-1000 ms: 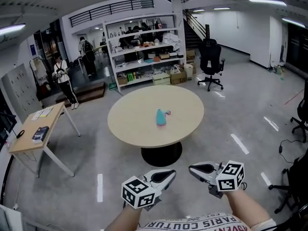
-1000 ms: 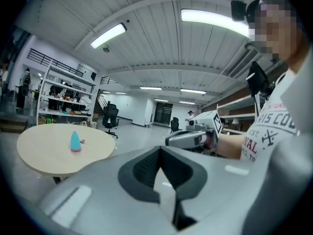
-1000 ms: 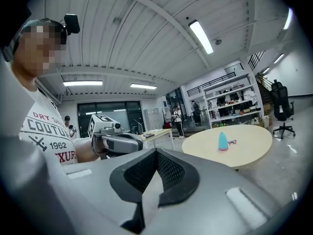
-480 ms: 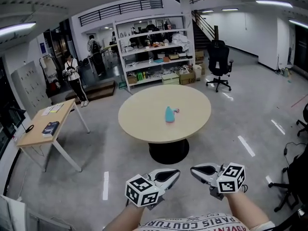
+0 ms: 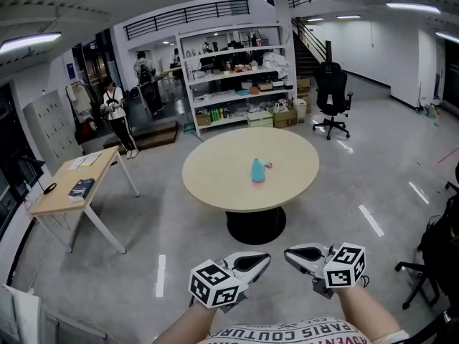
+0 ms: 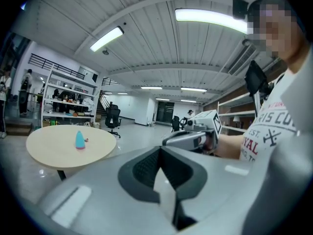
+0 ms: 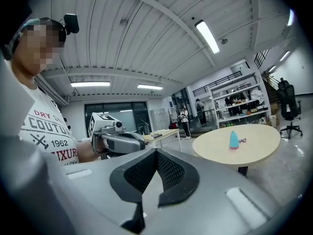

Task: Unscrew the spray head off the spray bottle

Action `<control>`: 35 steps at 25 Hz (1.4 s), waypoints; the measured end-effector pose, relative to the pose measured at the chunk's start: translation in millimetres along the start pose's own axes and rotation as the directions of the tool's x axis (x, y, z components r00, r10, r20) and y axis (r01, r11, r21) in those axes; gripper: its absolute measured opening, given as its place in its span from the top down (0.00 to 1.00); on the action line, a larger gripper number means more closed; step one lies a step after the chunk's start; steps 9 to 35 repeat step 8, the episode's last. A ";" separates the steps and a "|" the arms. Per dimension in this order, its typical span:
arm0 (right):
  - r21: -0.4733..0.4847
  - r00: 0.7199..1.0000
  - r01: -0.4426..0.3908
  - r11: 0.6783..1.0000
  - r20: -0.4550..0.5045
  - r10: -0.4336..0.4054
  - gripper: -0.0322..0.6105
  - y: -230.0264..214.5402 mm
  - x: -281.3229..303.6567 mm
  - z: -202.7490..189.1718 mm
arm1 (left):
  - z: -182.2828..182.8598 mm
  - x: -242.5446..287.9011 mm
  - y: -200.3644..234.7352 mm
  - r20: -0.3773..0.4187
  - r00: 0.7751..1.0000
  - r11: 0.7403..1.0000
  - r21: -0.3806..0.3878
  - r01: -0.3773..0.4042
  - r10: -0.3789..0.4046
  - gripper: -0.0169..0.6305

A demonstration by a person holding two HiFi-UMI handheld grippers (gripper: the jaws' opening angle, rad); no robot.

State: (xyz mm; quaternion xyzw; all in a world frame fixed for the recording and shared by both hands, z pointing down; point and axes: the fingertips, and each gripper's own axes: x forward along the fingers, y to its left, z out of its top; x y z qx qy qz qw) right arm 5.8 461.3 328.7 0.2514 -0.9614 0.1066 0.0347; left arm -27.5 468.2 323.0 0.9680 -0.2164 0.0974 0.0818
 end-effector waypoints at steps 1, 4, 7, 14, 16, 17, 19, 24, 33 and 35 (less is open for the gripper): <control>-0.001 1.000 -0.001 1.000 -0.001 0.001 0.95 0.8 0.3 0.4 | 0.7 -0.6 0.1 0.001 1.000 1.000 0.000 -0.002 0.002 0.97; 0.000 1.000 -0.003 1.000 -0.002 0.003 0.95 2.5 0.6 1.9 | 2.9 -2.3 -0.1 0.005 1.000 1.000 -0.002 -0.004 0.005 0.97; 0.002 1.000 -0.003 1.000 0.000 0.003 0.95 3.9 1.2 2.6 | 3.1 -3.4 -0.7 0.005 1.000 1.000 -0.002 -0.005 0.005 0.97; 0.002 1.000 -0.003 1.000 0.001 0.003 0.95 4.3 1.5 2.8 | 3.0 -3.7 -0.9 0.005 1.000 1.000 -0.001 -0.006 0.006 0.97; 0.002 1.000 -0.003 1.000 0.001 0.003 0.95 4.3 1.5 2.8 | 3.0 -3.7 -0.9 0.005 1.000 1.000 -0.001 -0.006 0.006 0.97; 0.002 1.000 -0.003 1.000 0.001 0.003 0.95 4.3 1.5 2.8 | 3.0 -3.7 -0.9 0.005 1.000 1.000 -0.001 -0.006 0.006 0.97; 0.002 1.000 -0.003 1.000 0.001 0.003 0.95 4.3 1.5 2.8 | 3.0 -3.7 -0.9 0.005 1.000 1.000 -0.001 -0.006 0.006 0.97; 0.002 1.000 -0.003 1.000 0.001 0.003 0.95 4.3 1.5 2.8 | 3.0 -3.7 -0.9 0.005 1.000 1.000 -0.001 -0.006 0.006 0.97; 0.002 1.000 -0.003 1.000 0.001 0.003 0.95 4.3 1.5 2.8 | 3.0 -3.7 -0.9 0.005 1.000 1.000 -0.001 -0.006 0.006 0.97; 0.002 1.000 -0.003 1.000 0.001 0.003 0.95 4.3 1.5 2.8 | 3.0 -3.7 -0.9 0.005 1.000 1.000 -0.001 -0.006 0.006 0.97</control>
